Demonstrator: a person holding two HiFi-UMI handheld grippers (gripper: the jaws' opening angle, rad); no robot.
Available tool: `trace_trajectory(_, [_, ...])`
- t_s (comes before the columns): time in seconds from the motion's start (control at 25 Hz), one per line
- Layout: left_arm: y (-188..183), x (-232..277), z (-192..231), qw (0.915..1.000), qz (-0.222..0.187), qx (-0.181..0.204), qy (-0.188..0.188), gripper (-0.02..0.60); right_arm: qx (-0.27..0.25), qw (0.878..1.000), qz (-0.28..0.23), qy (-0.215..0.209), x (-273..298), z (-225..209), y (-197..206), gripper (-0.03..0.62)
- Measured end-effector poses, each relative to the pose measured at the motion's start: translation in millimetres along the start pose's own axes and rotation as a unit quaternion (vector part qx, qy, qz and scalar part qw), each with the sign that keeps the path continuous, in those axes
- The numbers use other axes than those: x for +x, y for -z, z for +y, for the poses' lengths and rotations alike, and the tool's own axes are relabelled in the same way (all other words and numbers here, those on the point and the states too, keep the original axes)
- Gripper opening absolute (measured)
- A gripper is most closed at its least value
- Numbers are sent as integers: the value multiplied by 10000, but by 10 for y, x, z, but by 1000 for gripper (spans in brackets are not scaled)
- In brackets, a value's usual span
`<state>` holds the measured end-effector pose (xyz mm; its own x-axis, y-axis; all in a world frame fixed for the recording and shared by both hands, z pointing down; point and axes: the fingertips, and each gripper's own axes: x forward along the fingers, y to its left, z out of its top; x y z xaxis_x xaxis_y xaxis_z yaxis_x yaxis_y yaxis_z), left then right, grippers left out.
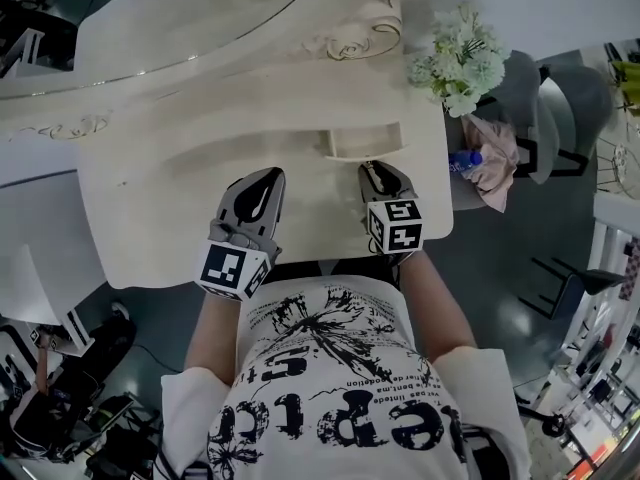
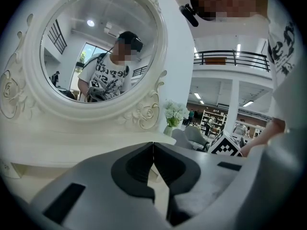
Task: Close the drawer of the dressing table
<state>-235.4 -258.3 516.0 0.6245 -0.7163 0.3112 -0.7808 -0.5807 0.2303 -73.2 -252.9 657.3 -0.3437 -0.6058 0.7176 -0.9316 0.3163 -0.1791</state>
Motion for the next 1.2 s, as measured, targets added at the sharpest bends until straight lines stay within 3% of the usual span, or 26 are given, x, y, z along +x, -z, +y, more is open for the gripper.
trace_trajectory(1.2, [-26,-35,245,9992,122,41,-369,18,-472,9988,-113,96,396,-135,-435,106])
